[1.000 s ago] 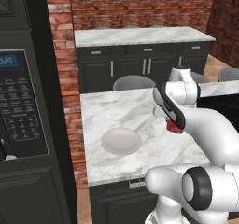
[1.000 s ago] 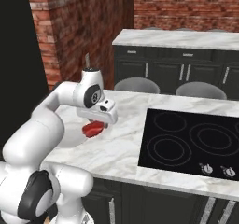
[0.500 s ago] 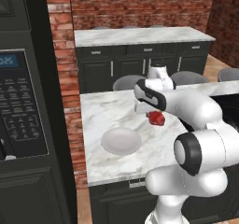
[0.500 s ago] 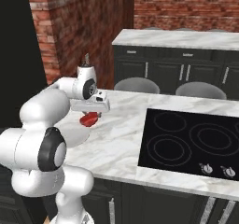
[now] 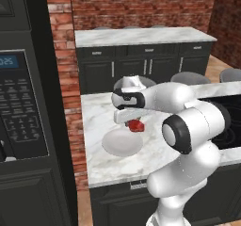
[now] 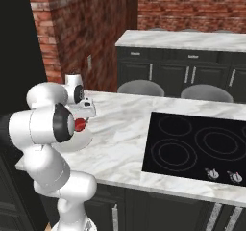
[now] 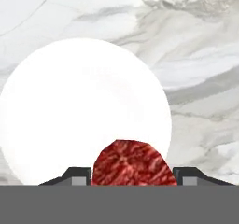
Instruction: Place the steak on the plate and place the carrot on the same plate.
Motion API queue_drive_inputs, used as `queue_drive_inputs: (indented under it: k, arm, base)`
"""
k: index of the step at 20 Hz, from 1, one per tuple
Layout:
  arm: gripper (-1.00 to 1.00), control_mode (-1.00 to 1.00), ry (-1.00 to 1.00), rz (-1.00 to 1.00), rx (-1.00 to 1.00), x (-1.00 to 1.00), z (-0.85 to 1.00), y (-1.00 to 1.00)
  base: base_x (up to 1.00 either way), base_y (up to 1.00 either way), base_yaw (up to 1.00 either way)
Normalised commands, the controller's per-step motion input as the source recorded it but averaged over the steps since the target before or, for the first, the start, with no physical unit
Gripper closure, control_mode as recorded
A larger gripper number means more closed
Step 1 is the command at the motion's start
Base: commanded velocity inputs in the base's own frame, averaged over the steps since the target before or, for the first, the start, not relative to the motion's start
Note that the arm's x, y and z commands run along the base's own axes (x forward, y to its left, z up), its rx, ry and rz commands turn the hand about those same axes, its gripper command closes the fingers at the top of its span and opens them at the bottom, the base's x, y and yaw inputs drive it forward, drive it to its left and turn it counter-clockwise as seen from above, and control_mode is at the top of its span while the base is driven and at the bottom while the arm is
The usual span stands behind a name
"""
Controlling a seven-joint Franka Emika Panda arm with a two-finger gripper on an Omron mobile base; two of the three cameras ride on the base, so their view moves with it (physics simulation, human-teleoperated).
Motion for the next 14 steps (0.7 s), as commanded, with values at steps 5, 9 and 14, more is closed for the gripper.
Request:
queue_drive_inputs:
  k: [5, 9, 14]
  arm:
    - [1.0, -1.0, 0.03, 0.1, 0.0, 0.0, -0.58, 0.2]
    - [1.0, -1.0, 0.0, 0.02, 0.0, 0.0, -0.63, 0.35]
    - [1.0, -1.0, 0.0, 0.0, 0.0, 0.0, -0.58, 0.15]
  base:
    - [0.0, 0.0, 0.0]
    - [0.0, 0.0, 0.0]
    - [0.0, 0.0, 0.0]
